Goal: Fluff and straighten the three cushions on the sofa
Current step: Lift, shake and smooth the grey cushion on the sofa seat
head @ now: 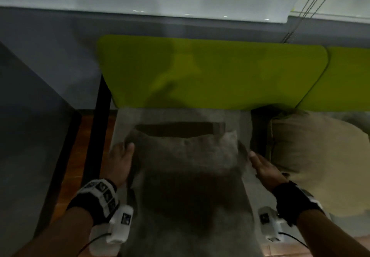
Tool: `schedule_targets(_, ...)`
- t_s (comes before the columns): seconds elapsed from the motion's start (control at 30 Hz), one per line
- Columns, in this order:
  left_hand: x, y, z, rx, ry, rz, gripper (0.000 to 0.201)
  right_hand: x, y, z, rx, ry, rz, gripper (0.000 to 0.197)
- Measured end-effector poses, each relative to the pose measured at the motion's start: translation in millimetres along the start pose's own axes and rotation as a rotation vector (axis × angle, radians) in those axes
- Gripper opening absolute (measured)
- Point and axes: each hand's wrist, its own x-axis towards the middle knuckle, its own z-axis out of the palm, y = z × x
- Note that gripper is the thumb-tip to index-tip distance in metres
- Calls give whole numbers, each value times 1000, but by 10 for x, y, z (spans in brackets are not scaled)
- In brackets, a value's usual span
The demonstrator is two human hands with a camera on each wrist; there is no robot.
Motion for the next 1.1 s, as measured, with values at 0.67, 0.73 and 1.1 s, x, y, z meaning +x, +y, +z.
schedule_targets(0.67, -72, 228, -182, -179, -74, -192, 53, -26, -276, -147, 128, 183, -42, 67)
schedule_targets(0.73, -428, 138, -75, -117, -193, -360, 92, -321, -18, -14, 239, 46, 6, 110)
schedule_targets(1.1, -998, 226, 57, -340, -299, -156, 89, -554, -200, 156, 459, -255, -48, 116)
